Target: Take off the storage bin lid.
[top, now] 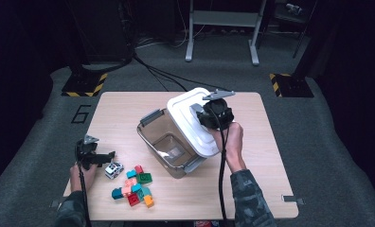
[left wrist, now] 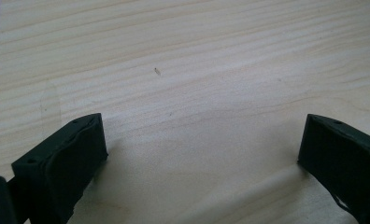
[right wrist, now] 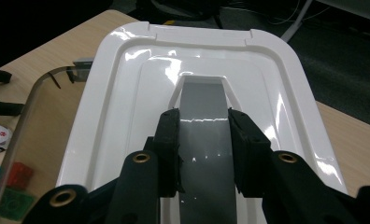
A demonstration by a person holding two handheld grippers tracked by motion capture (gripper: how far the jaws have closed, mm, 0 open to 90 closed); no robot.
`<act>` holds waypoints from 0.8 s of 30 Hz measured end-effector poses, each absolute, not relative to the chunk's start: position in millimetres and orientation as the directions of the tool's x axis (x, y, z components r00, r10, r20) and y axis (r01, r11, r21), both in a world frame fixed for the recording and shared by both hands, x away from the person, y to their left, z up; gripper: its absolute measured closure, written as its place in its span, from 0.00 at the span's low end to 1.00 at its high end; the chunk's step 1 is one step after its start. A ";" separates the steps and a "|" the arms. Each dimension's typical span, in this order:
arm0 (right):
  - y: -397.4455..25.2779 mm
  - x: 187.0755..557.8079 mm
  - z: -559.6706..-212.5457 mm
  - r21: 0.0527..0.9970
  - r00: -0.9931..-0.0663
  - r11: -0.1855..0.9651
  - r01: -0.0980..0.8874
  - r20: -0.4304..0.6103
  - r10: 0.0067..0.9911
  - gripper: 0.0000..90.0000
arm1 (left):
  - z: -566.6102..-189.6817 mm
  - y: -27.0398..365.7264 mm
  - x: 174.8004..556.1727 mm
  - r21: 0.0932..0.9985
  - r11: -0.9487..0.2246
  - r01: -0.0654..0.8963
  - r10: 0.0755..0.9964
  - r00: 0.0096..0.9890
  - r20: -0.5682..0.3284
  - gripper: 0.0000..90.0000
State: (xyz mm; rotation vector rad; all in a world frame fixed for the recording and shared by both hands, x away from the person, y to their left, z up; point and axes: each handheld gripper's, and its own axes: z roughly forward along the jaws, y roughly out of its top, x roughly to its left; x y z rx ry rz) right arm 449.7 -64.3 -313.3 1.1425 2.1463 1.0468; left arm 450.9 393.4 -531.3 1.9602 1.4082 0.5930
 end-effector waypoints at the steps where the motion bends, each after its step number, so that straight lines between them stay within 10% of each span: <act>1: -68.2 449.5 -313.9 0.808 -0.524 0.354 0.471 -0.066 0.849 0.74 | -530.9 393.5 450.8 0.720 -0.219 0.658 0.946 0.324 -0.009 0.01; 24: -145.9 446.4 -318.5 0.822 -0.393 0.271 0.502 -0.062 0.918 0.74 | -530.9 393.4 450.8 0.720 -0.219 0.658 0.946 0.324 -0.008 0.01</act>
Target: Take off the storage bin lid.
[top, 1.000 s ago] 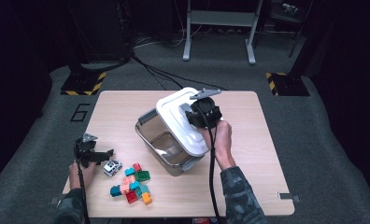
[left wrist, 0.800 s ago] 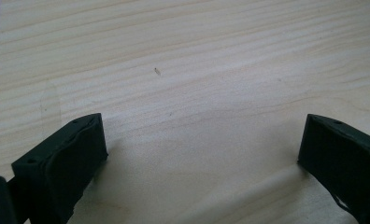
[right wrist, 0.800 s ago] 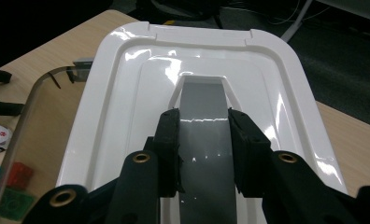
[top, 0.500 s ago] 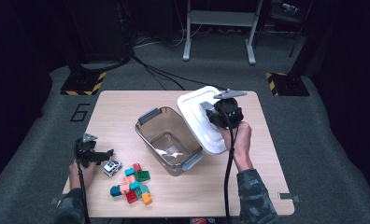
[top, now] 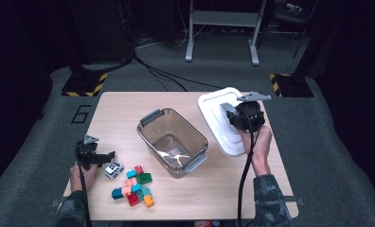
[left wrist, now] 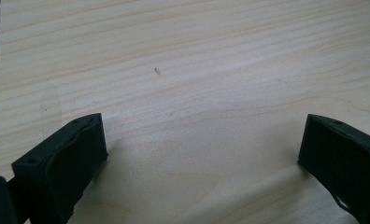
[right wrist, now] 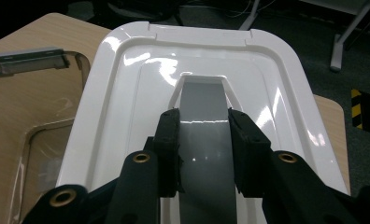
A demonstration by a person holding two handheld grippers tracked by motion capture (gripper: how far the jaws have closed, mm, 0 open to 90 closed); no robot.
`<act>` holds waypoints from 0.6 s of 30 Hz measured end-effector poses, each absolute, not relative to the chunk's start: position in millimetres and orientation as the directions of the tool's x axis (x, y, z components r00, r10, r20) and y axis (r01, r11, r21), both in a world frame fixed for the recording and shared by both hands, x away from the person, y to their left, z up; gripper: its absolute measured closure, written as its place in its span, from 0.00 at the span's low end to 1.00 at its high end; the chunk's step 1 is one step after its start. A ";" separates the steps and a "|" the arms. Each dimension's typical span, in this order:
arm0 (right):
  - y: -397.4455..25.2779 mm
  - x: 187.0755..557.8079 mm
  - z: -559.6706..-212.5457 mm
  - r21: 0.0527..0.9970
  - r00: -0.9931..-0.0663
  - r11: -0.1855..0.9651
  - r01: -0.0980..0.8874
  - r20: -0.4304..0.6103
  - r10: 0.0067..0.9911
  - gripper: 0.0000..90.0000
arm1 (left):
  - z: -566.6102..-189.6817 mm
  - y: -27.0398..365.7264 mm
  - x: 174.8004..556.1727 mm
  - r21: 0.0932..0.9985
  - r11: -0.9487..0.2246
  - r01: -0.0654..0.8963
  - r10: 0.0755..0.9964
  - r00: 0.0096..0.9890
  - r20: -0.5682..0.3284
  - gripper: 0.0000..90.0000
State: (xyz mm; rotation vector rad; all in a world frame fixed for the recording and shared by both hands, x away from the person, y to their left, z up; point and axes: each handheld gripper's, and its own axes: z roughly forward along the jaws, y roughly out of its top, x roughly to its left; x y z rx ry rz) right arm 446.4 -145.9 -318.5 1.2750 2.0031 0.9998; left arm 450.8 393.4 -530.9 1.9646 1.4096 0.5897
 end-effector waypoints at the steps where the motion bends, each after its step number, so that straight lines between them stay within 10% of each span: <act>1: -149.0 446.6 -319.3 0.820 -0.385 0.265 0.507 -0.060 0.921 0.74 | -530.9 393.5 450.8 0.720 -0.219 0.659 0.946 0.324 -0.008 0.01; 18: -192.8 461.8 -363.1 0.804 -0.171 0.121 0.582 -0.024 0.985 0.74 | -531.7 392.9 451.0 0.727 -0.214 0.652 0.948 0.318 -0.006 0.01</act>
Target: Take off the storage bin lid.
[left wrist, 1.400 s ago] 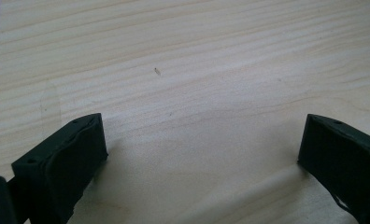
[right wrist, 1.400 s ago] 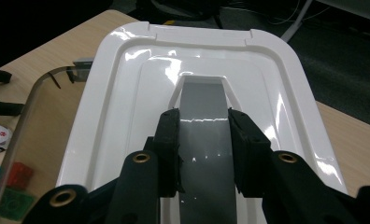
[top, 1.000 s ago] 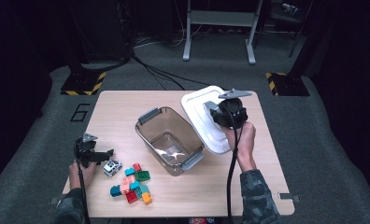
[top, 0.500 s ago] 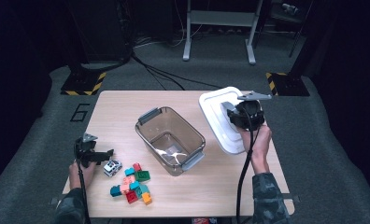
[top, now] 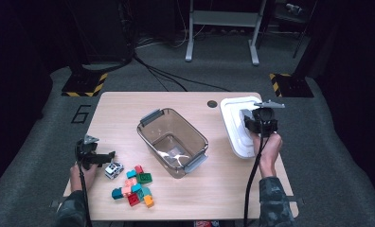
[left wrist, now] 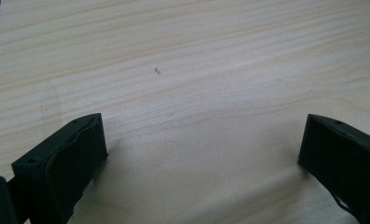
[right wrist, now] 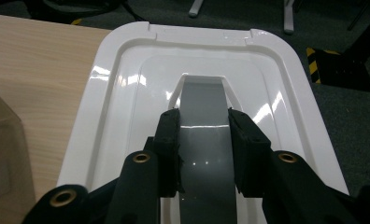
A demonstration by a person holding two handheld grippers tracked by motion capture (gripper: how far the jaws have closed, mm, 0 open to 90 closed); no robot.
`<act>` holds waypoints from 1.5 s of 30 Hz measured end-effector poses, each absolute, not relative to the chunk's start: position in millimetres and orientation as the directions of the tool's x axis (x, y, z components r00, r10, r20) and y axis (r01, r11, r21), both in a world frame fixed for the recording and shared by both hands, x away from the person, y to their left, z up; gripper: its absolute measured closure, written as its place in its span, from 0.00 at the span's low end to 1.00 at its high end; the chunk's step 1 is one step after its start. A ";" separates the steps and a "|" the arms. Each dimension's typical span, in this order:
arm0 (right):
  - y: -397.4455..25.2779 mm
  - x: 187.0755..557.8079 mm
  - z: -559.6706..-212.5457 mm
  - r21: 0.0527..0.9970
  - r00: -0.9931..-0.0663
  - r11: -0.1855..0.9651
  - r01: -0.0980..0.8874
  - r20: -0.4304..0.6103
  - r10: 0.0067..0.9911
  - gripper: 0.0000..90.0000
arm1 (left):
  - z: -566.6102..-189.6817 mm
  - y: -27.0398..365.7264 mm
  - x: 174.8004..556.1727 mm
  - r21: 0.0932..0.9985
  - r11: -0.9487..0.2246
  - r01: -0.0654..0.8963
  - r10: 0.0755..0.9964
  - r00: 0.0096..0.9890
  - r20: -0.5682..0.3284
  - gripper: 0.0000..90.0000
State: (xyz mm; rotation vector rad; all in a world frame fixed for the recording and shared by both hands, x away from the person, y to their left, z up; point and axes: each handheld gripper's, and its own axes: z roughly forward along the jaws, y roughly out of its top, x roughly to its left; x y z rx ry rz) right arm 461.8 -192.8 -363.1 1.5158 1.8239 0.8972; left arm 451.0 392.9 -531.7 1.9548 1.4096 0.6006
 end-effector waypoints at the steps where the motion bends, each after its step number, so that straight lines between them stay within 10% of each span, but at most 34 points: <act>1: -193.5 463.9 -368.6 0.801 -0.161 0.111 0.588 -0.018 0.987 0.74 | -531.9 392.8 451.1 0.728 -0.213 0.651 0.948 0.317 -0.005 0.01; 45: -200.3 503.5 -484.4 0.694 -0.010 0.053 0.718 -0.066 0.998 0.73 | -530.9 393.5 451.0 0.720 -0.220 0.658 0.946 0.323 -0.006 0.01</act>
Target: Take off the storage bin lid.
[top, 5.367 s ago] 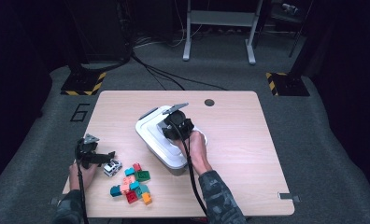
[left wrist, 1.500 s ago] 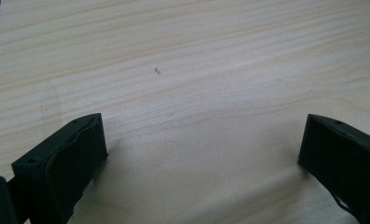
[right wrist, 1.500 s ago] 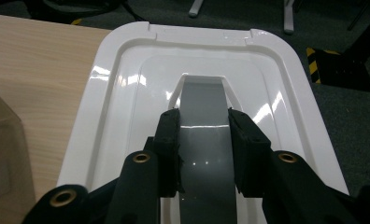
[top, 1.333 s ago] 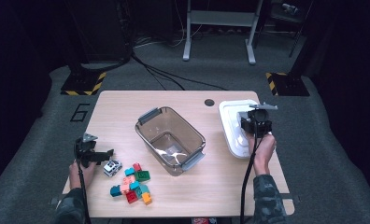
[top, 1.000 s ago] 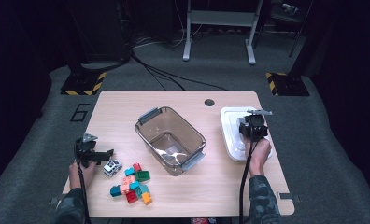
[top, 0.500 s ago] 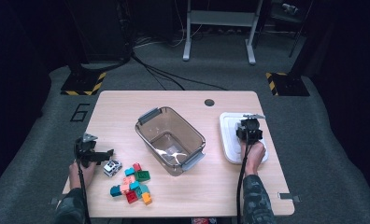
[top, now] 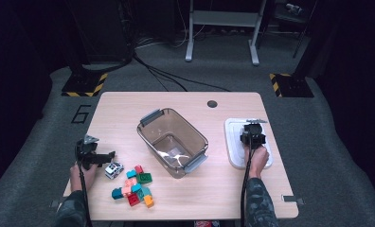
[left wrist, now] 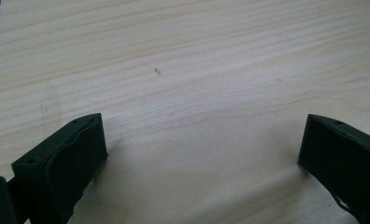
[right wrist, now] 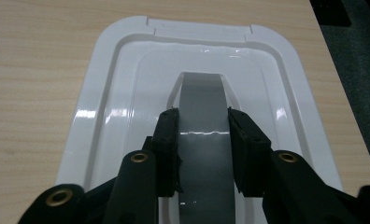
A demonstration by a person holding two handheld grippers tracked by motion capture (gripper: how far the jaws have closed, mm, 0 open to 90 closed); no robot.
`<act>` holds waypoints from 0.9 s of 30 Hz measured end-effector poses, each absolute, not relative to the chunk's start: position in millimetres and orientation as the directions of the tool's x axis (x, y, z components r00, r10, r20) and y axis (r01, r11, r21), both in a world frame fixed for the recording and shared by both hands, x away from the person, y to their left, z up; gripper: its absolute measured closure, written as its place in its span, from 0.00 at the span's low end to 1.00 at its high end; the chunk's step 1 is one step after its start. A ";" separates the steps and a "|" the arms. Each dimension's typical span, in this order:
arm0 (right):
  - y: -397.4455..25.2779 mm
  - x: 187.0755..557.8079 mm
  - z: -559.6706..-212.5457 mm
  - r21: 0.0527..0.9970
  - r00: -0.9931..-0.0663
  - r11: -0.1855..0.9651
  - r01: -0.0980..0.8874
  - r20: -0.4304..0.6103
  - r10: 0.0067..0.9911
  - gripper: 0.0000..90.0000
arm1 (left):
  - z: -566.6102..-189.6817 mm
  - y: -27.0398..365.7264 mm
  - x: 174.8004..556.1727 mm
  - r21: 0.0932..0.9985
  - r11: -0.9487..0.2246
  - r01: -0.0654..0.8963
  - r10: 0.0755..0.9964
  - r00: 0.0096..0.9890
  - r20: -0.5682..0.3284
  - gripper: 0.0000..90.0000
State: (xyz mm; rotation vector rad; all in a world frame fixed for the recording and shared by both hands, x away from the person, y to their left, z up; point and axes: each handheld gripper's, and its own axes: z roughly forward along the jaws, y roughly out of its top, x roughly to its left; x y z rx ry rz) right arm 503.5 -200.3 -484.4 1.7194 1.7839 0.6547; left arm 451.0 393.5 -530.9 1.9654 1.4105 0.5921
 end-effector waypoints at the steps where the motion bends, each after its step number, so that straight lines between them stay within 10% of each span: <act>1: -201.4 503.1 -484.2 0.695 -0.013 0.053 0.717 -0.063 0.998 0.70 | -530.9 393.4 451.0 0.720 -0.219 0.658 0.947 0.322 -0.006 0.01; 11: -206.4 480.1 -462.7 0.733 -0.099 0.007 0.680 0.083 0.992 0.28 | -530.9 393.5 451.0 0.720 -0.220 0.658 0.946 0.324 -0.007 0.01; 27: -179.6 414.4 -455.9 0.764 -0.343 0.190 0.617 0.044 0.938 0.03 | -531.6 393.0 451.5 0.727 -0.215 0.652 0.947 0.320 -0.008 0.01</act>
